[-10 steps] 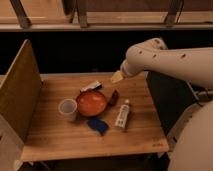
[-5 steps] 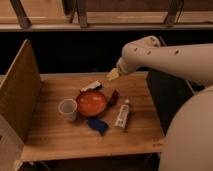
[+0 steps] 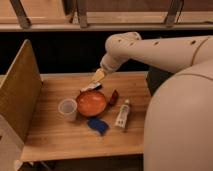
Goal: Move the arm in a circular motion
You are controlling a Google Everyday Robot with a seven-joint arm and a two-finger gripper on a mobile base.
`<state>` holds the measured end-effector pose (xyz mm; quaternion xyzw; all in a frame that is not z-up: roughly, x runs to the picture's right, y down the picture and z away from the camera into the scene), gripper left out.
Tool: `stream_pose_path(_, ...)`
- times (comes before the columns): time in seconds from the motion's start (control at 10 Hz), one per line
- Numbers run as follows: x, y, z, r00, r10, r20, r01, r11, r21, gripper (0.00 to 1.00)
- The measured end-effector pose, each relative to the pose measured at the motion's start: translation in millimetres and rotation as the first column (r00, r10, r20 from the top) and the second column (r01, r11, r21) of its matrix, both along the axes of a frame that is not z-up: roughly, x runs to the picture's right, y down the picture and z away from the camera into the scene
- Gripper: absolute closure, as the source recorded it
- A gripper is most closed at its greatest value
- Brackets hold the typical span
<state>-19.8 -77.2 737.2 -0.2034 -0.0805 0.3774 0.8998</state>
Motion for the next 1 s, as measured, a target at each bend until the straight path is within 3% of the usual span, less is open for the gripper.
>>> stream_pose_path(0.2, -31, 2, 6.5, 0.994, -0.085, 0.064, 0.087, 0.9956, -0.033, 0.20)
stream_pose_path(0.4, -74, 11, 6.3, 0.975, -0.149, 0.164, 0.161, 0.9849, -0.062, 0.20)
stream_pose_path(0.5, -108, 23, 0.2, 0.952, -0.184, 0.245, 0.208, 0.9750, -0.077, 0.20)
stream_pose_path(0.7, -144, 44, -8.5, 0.914, -0.241, 0.326, 0.283, 0.9547, -0.091, 0.20)
stream_pose_path(0.8, -153, 53, -11.2, 0.900, -0.275, 0.338, 0.321, 0.9431, -0.087, 0.20)
stream_pose_path(0.9, -152, 59, -11.1, 0.895, -0.309, 0.323, 0.351, 0.9332, -0.078, 0.20)
stream_pose_path(1.0, -144, 60, -9.5, 0.901, -0.319, 0.294, 0.354, 0.9324, -0.073, 0.20)
